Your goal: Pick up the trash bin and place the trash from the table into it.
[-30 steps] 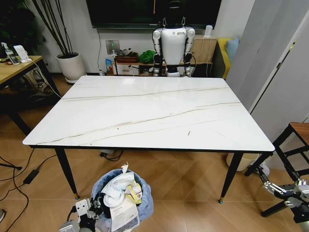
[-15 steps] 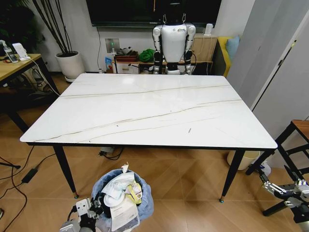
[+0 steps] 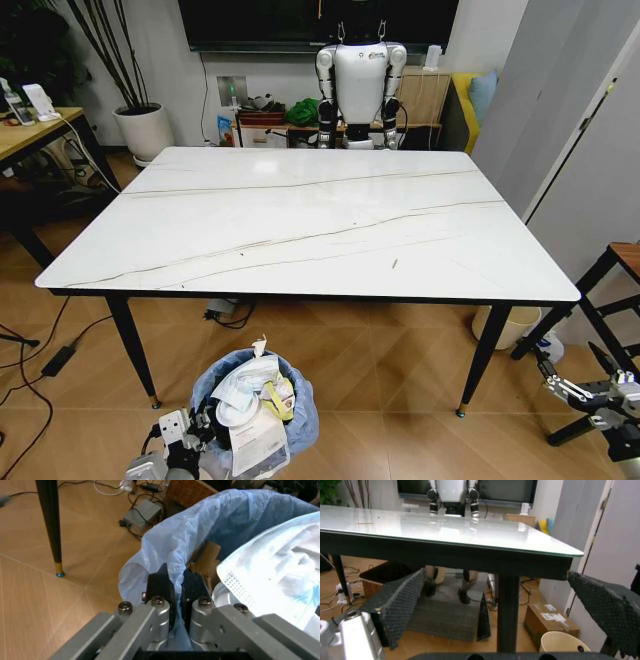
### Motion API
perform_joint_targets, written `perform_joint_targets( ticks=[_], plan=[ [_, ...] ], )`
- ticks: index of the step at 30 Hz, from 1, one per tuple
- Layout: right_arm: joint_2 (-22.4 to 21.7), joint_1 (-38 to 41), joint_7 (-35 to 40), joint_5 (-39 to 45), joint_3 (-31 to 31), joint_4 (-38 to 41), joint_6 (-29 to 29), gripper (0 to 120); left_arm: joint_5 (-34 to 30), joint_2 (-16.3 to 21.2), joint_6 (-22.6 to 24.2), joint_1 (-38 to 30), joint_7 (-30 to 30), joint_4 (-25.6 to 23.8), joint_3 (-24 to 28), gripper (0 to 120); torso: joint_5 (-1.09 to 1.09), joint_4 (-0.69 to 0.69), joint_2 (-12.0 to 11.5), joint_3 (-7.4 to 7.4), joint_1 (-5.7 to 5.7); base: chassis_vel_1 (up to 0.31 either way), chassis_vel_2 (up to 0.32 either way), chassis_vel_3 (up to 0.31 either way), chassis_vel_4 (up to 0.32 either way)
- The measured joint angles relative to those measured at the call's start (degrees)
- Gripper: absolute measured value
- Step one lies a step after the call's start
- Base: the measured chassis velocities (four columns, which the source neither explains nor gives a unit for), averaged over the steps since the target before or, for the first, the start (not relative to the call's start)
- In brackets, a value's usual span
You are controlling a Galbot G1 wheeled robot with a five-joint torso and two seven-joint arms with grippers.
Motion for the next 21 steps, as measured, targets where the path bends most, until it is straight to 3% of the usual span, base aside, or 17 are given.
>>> perform_joint_targets(
  ticks=[21],
  plan=[
    [0.0,0.0,0.0,0.0,0.0,0.0,0.0,100,-0.72,0.36,0.03,0.3,0.0,-0.39,-0.17,0,0.0,0.0,-5.08,-2.89,-2.2,0.0,0.0,0.0,0.0]
  ],
)
